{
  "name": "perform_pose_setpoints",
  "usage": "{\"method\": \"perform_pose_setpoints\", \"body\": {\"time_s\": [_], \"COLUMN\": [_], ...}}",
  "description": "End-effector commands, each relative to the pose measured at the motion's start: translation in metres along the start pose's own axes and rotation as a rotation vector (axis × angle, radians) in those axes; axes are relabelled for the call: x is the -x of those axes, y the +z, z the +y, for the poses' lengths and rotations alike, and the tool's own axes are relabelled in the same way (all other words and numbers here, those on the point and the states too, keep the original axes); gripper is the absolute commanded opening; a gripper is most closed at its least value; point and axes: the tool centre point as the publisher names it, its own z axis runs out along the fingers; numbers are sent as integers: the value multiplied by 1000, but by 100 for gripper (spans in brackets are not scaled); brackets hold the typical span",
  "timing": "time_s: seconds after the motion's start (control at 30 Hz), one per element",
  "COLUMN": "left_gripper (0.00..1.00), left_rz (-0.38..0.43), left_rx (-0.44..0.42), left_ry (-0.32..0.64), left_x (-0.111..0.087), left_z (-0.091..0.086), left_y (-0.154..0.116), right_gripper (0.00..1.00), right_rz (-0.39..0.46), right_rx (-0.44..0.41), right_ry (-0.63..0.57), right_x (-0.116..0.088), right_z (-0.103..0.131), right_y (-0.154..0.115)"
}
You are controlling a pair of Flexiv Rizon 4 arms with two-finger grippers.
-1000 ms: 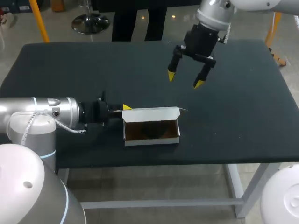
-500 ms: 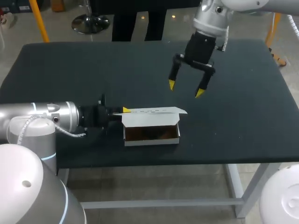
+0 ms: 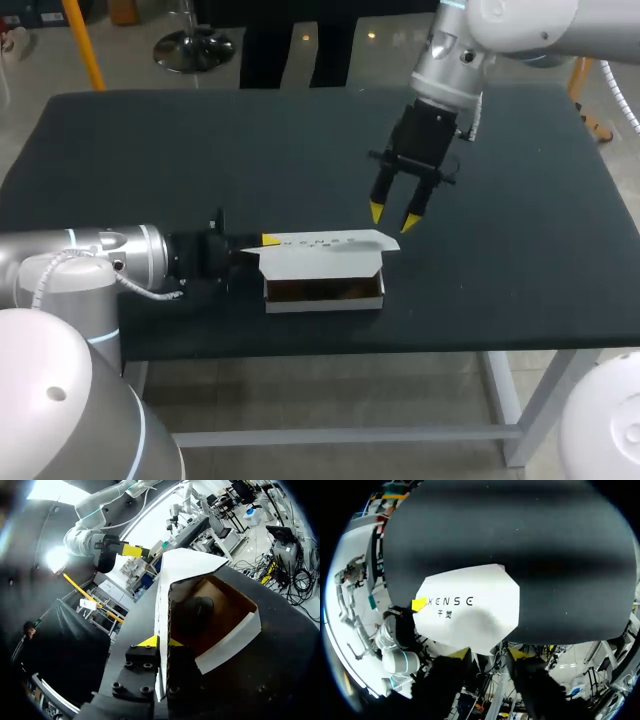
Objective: Assemble the packaging by folding the flat box into shape, placing the metal phone stand inside, and closing the box properly
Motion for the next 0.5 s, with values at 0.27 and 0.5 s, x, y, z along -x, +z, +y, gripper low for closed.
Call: {"method": "perform_pose_setpoints", "body": {"time_s": [0.27,0.5], "left_gripper": [0,0], "left_rz": [-3,-6], "left_rx": [-10,-18], "left_ry": [10,17], "left_x": [-6,-7], "left_z": [6,7], "left_y": [0,0], "right_gripper": [47,42], "right_rz": [12,13], "right_rx": [-1,18], "right_ry": [-54,-74], "right_x": [5,7], "right_z": [11,15], "right_y": [28,37]}}
